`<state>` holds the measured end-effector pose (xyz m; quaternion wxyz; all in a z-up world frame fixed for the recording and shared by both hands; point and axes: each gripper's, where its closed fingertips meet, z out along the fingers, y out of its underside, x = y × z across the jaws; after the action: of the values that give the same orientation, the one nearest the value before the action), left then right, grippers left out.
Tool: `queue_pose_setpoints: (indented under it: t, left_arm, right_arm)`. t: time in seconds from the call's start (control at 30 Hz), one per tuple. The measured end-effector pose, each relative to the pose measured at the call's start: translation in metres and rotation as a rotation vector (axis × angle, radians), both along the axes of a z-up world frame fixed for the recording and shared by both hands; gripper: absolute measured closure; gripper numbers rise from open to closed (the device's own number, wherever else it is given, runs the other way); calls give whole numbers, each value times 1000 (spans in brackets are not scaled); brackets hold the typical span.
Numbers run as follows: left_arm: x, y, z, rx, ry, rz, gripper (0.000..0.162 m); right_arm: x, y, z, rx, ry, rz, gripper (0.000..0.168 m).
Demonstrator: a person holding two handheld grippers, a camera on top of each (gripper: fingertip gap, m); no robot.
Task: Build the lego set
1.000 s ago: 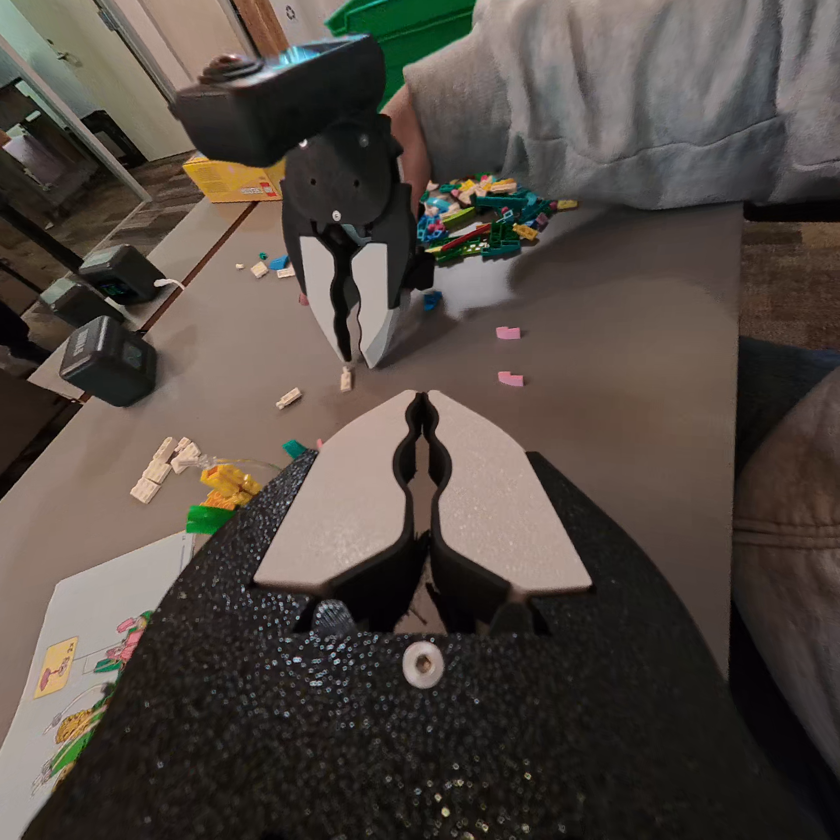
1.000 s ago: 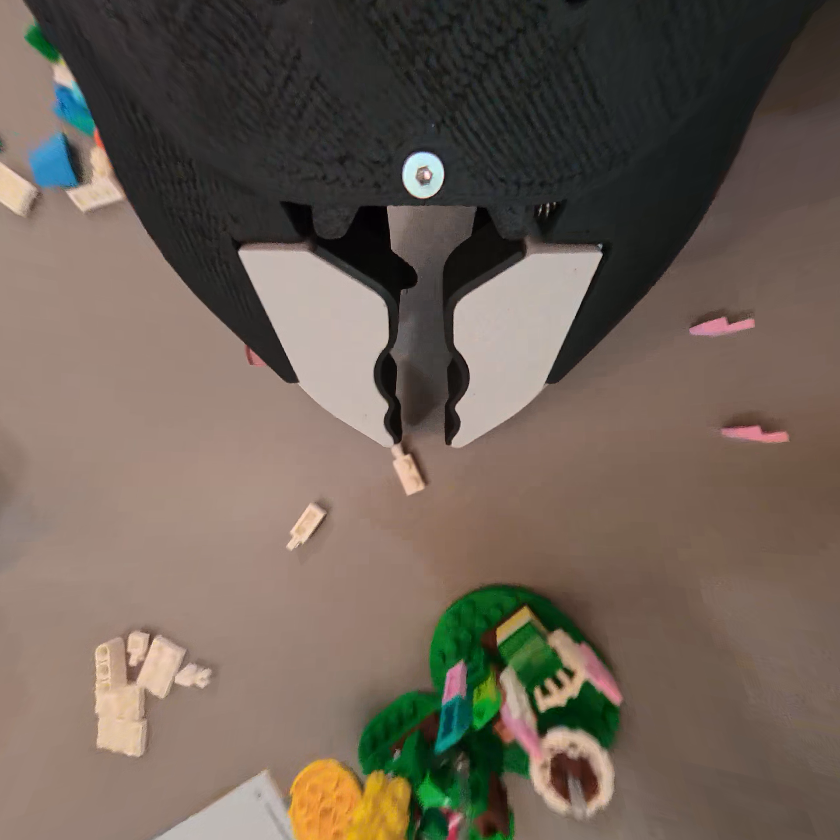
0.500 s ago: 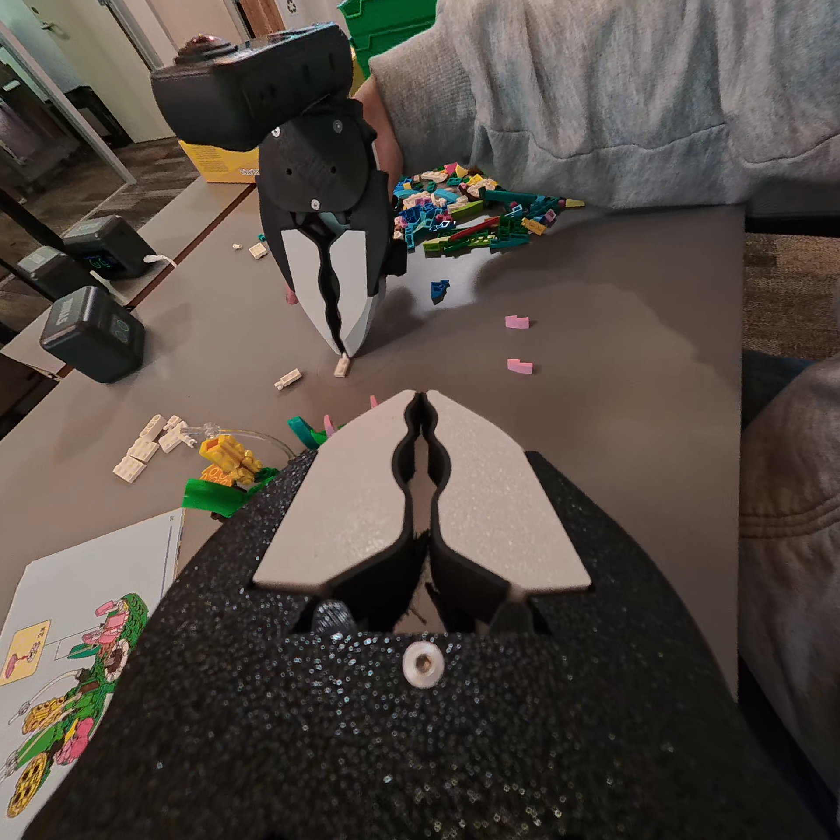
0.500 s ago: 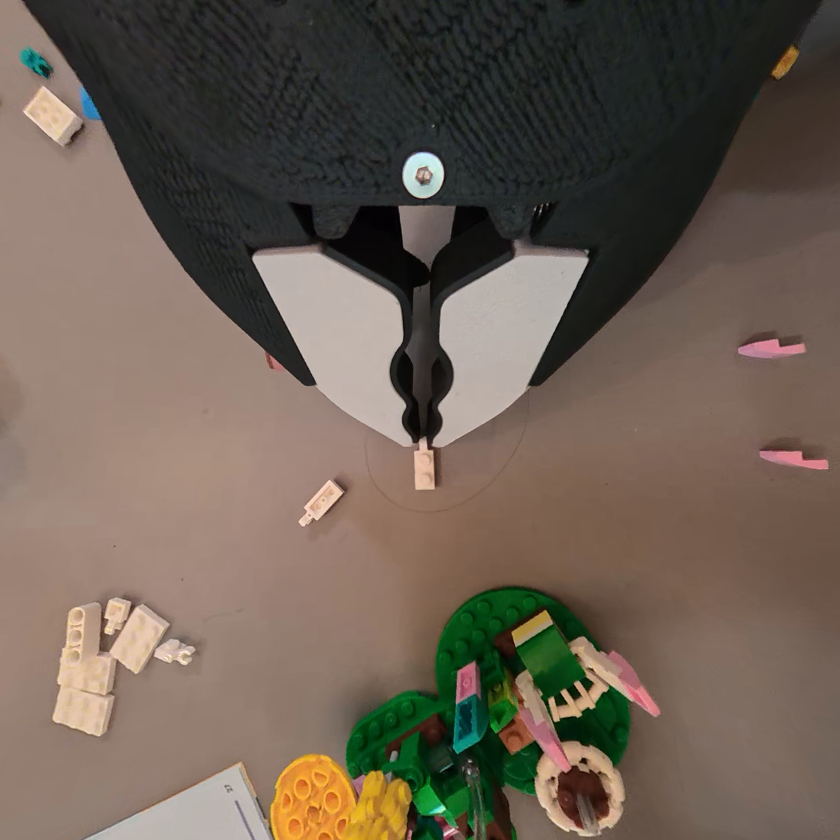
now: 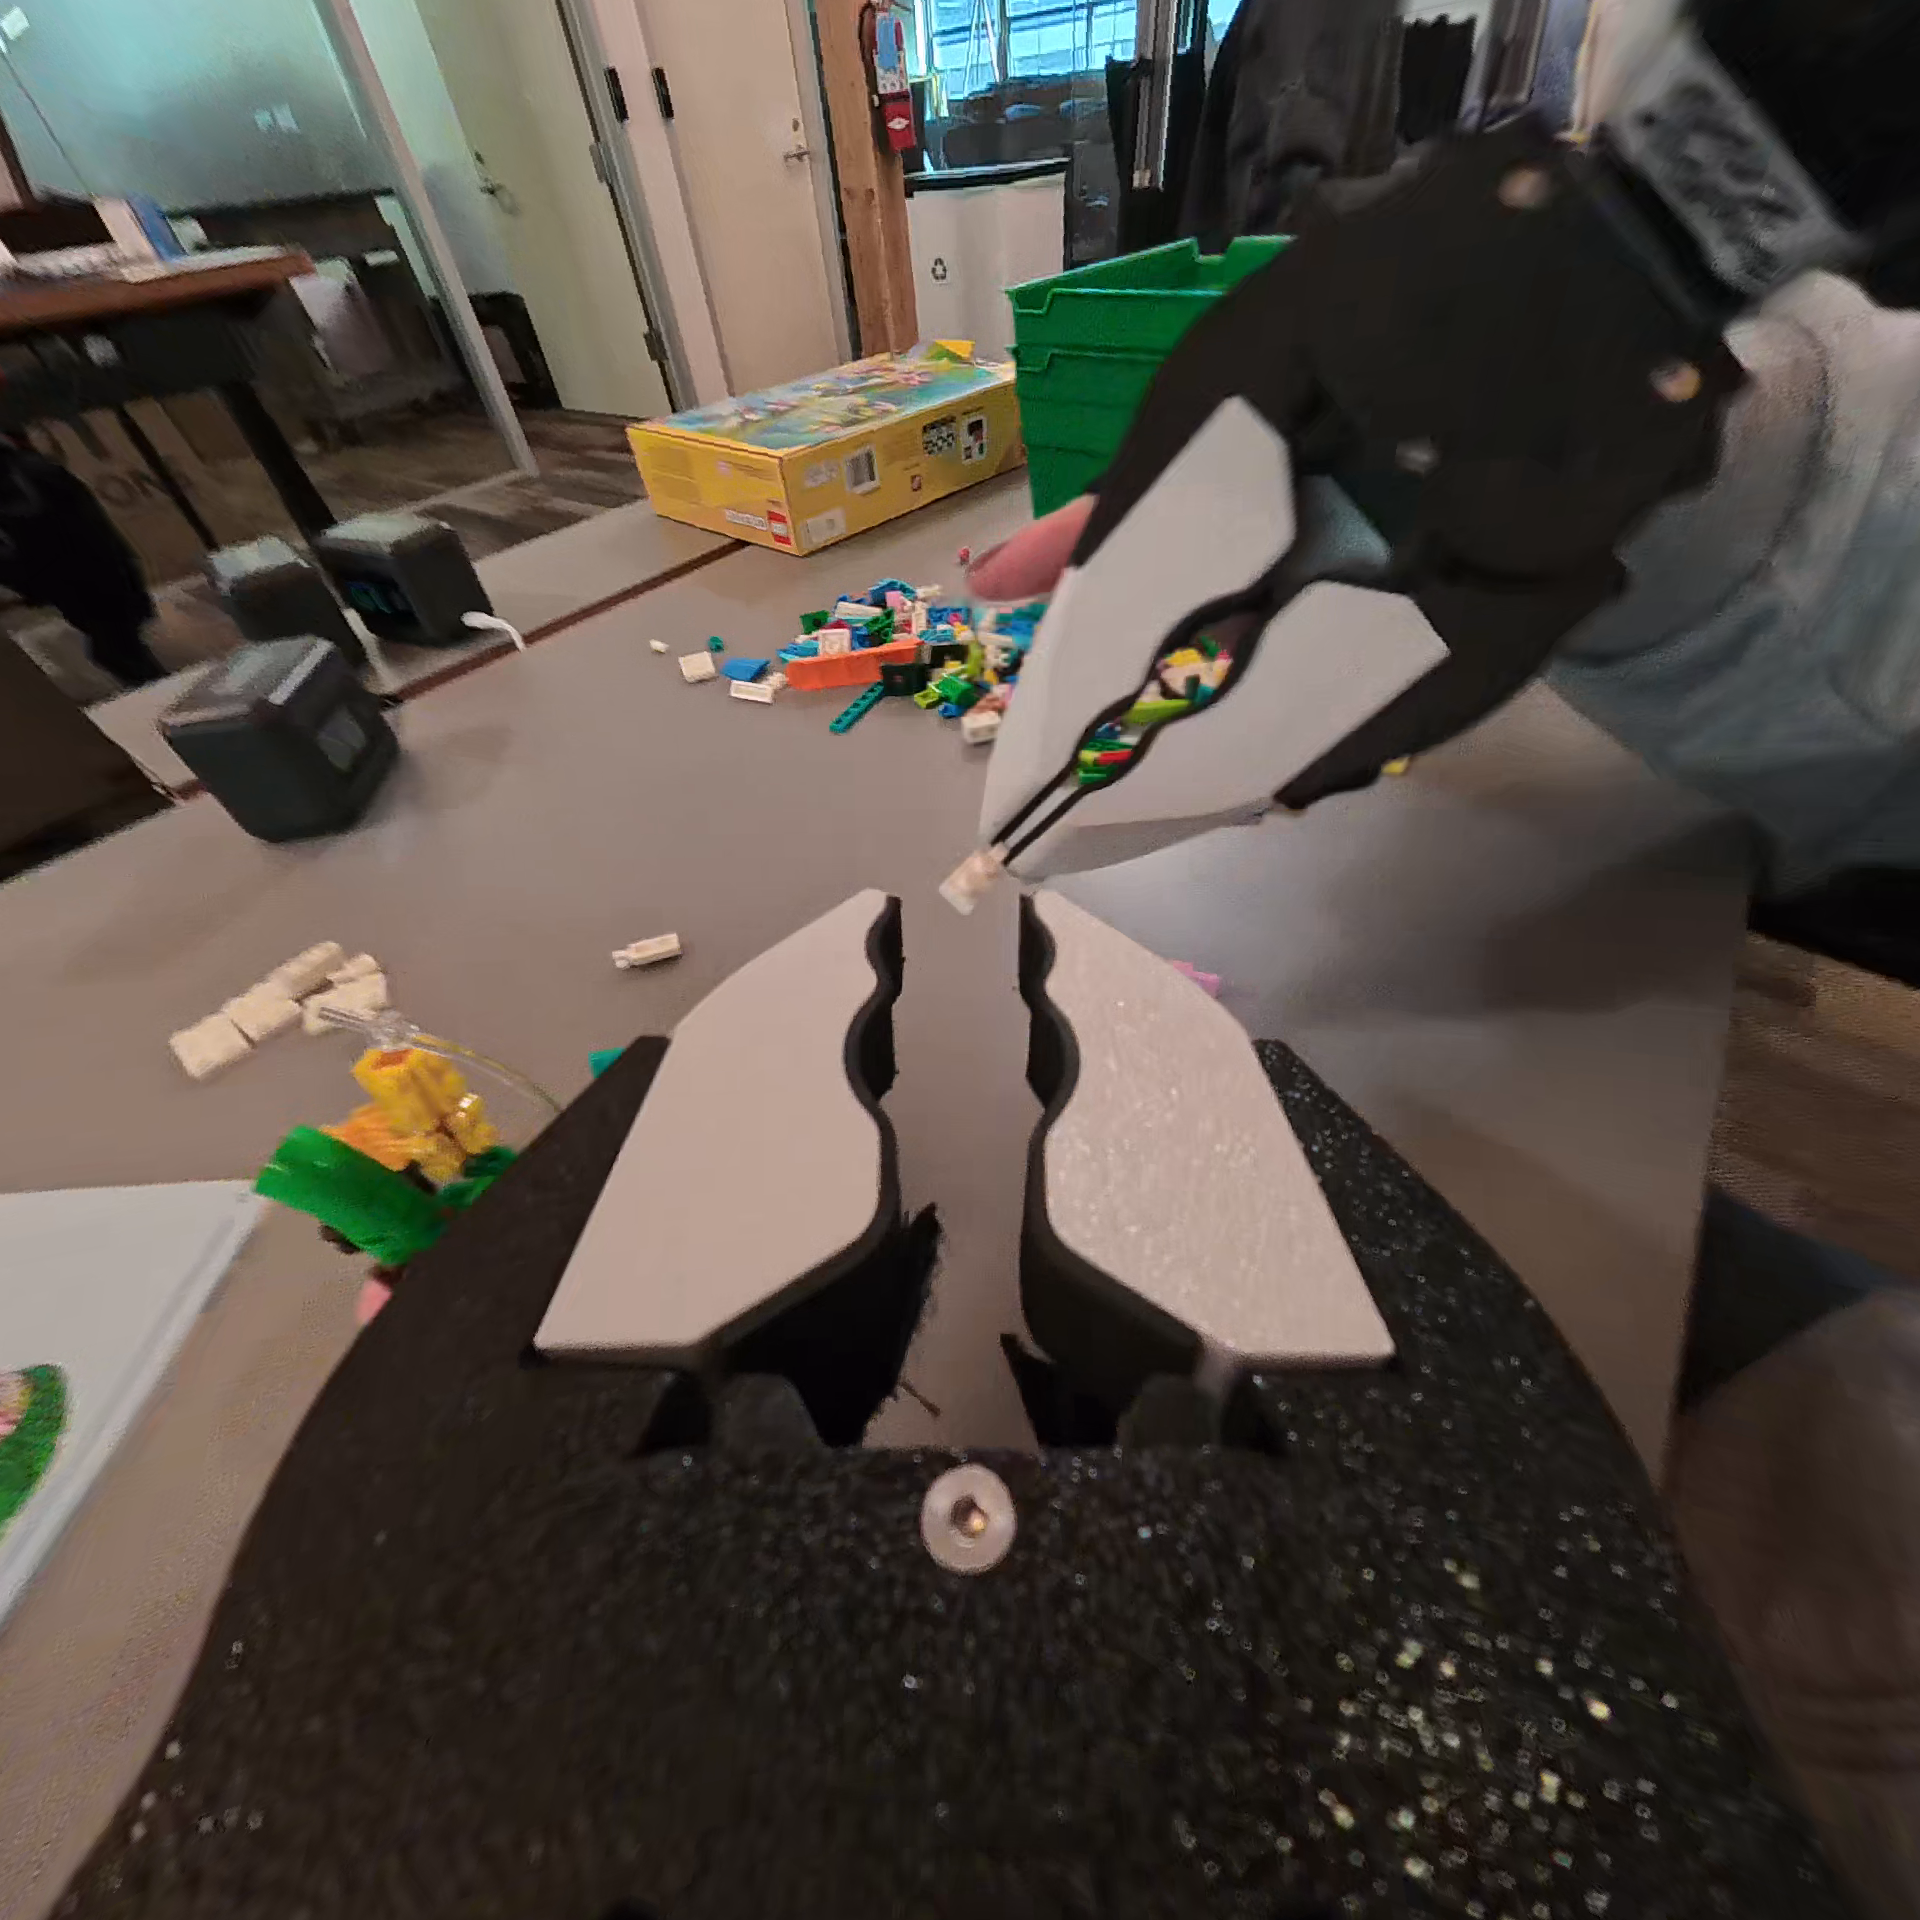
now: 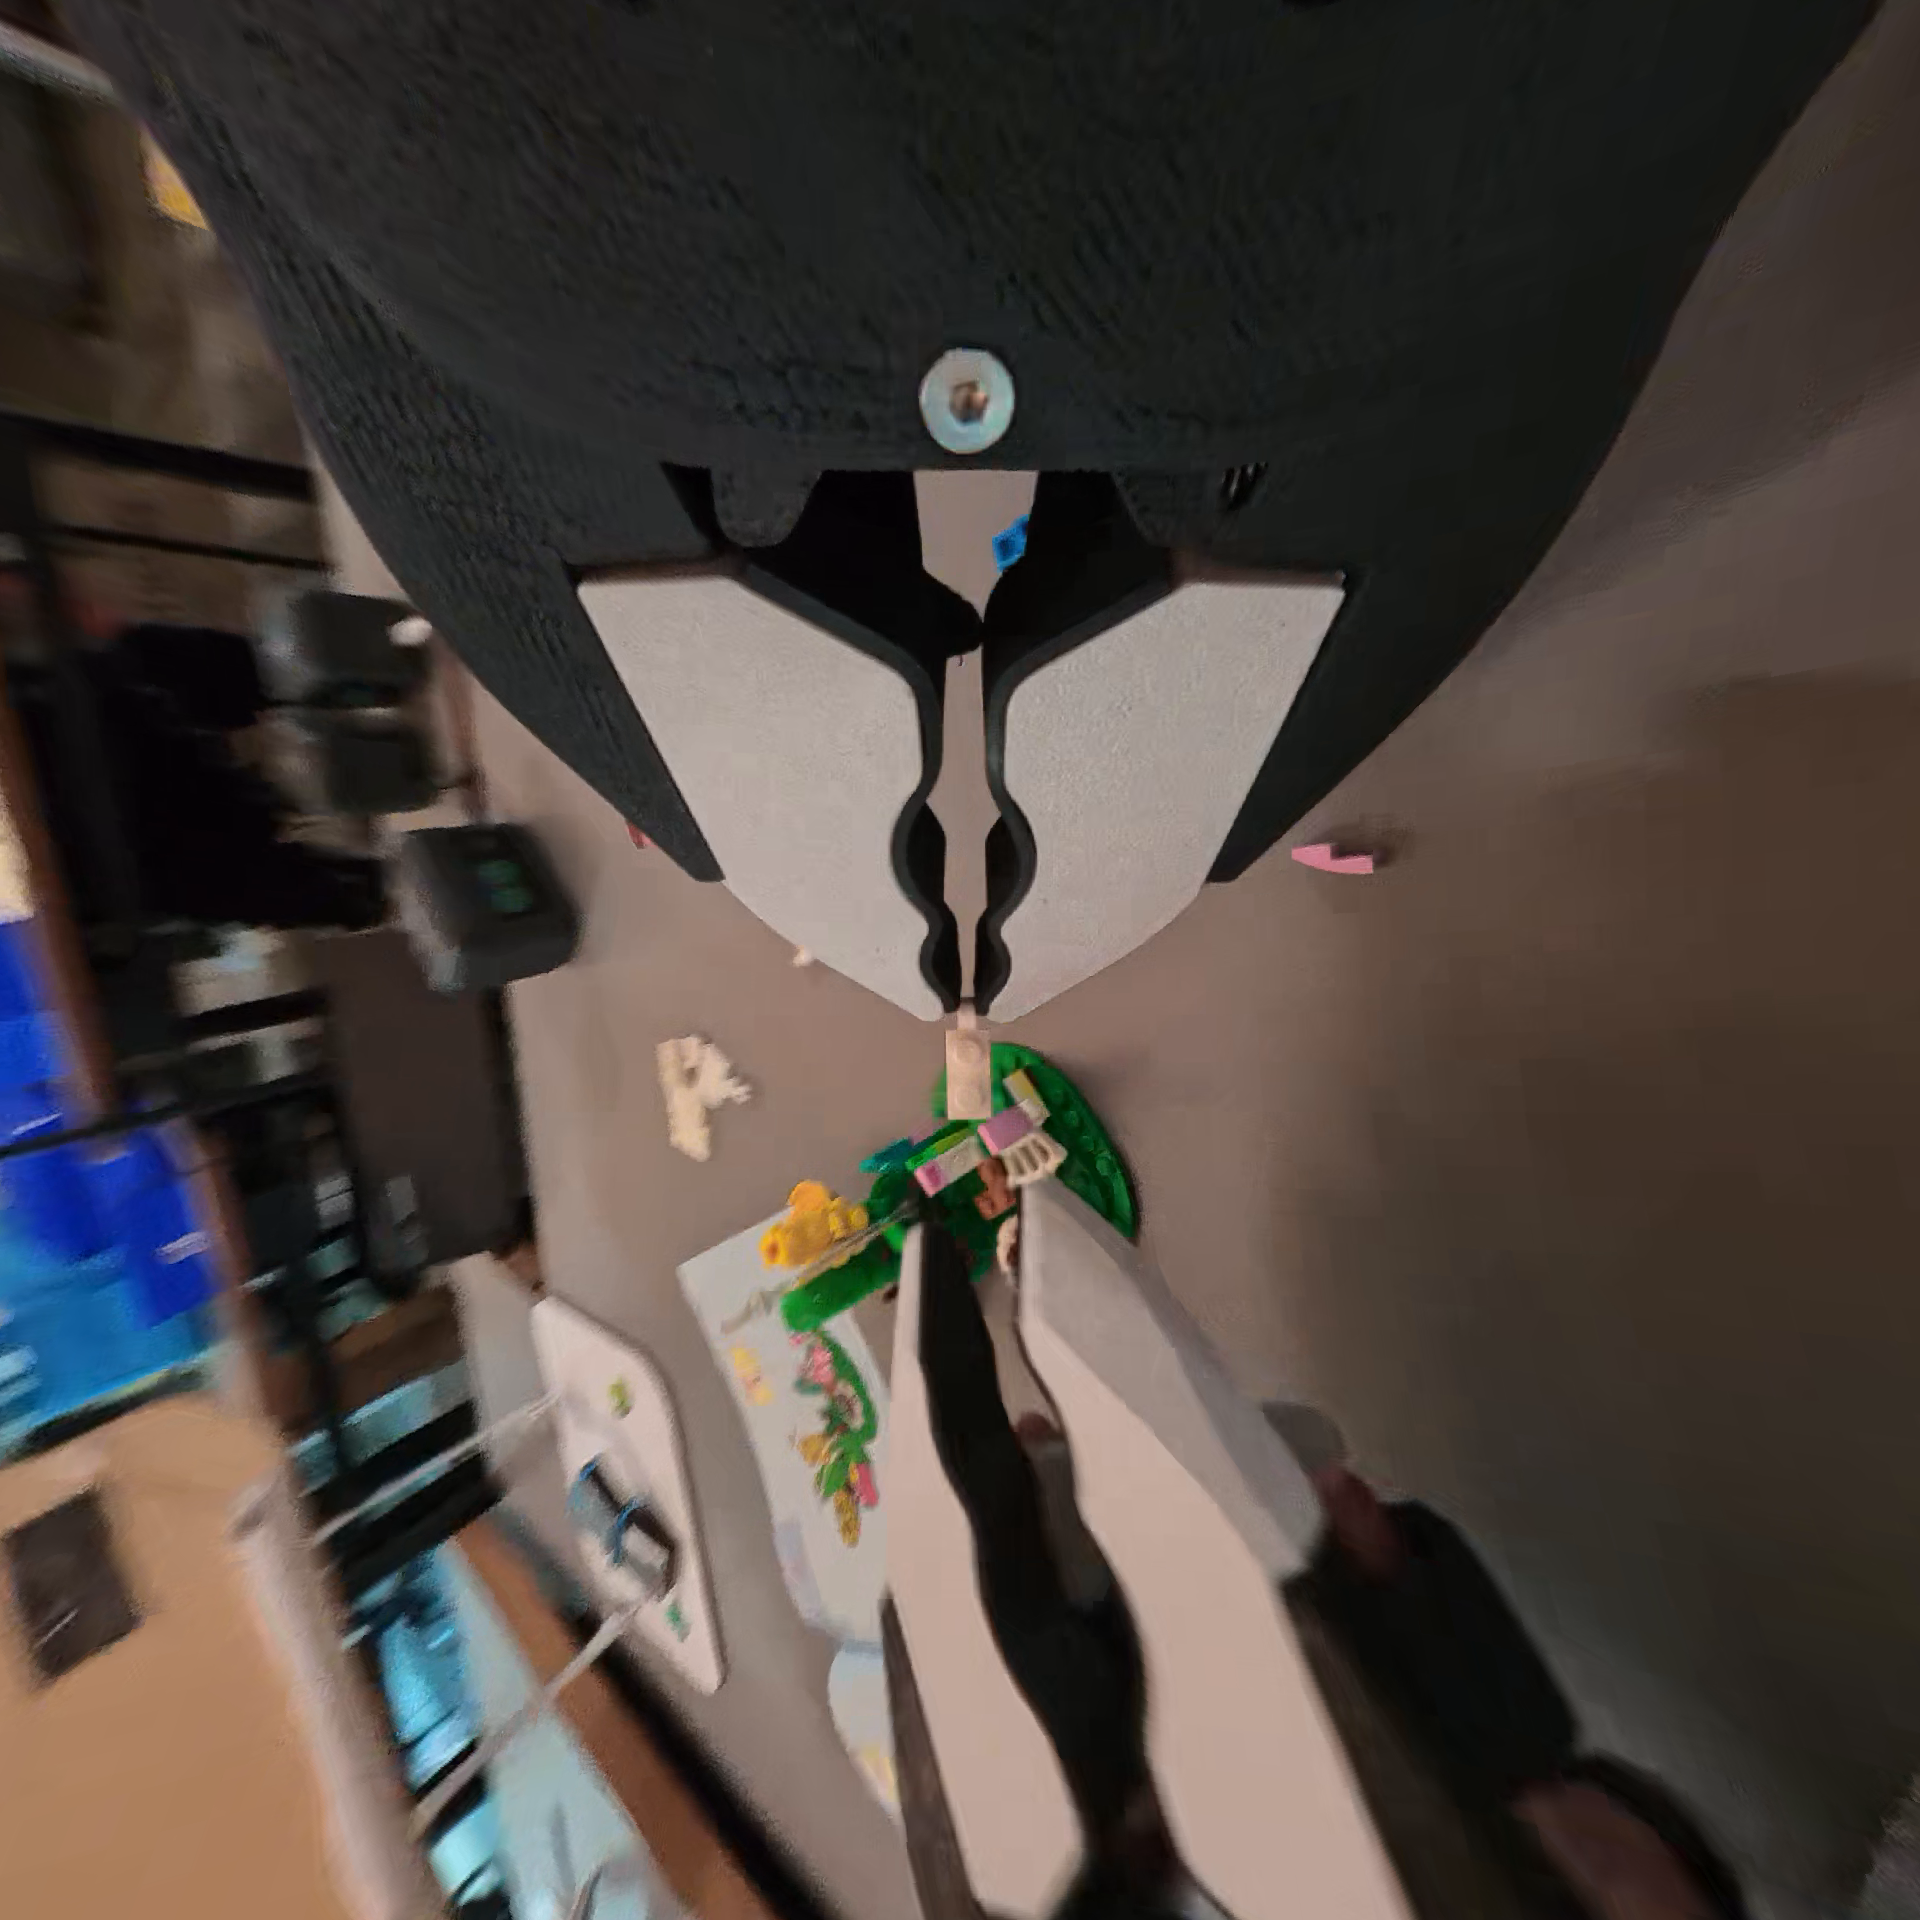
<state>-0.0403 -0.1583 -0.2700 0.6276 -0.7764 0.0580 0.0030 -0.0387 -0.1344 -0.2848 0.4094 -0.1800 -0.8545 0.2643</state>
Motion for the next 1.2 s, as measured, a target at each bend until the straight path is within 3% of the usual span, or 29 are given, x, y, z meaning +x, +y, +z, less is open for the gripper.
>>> queue_pose_setpoints:
  t: [0.03, 0.2, 0.4, 0.47, 0.6, 0.7, 0.87, 1.0, 1.2]
  left_arm:
    - [3, 0, -2, -12, -24, -12, 141]
    - [20, -1, -4, -35, -119, -97, 149]
    - [36, -6, -1, -25, -140, -203, 157]
    - [41, -7, -3, -22, -76, -244, 158]
    - [53, -13, 1, 35, 20, -357, 158]
    - [64, -20, 3, 58, 53, -441, 158]
    - [78, -27, -2, 52, 110, -533, 158]
    - [89, -32, -7, 45, 122, -597, 158]
    - [92, -33, -10, 42, 121, -617, 158]
  right_arm:
    - [4, -5, 4, 56, 66, 13, 167]
    - [18, -21, 14, 297, 284, 62, 167]
    - [30, -27, 12, 435, 330, 83, 167]
    - [35, -29, 8, 354, 271, 76, 165]
    - [53, -41, 8, -56, 53, 77, 156]
    - [64, -47, 13, -236, -38, 105, 154]
    - [73, -51, 10, -292, -91, 122, 159]
    - [77, -54, 5, -305, -98, 122, 150]
    - [86, -59, -1, -353, -123, 127, 163]
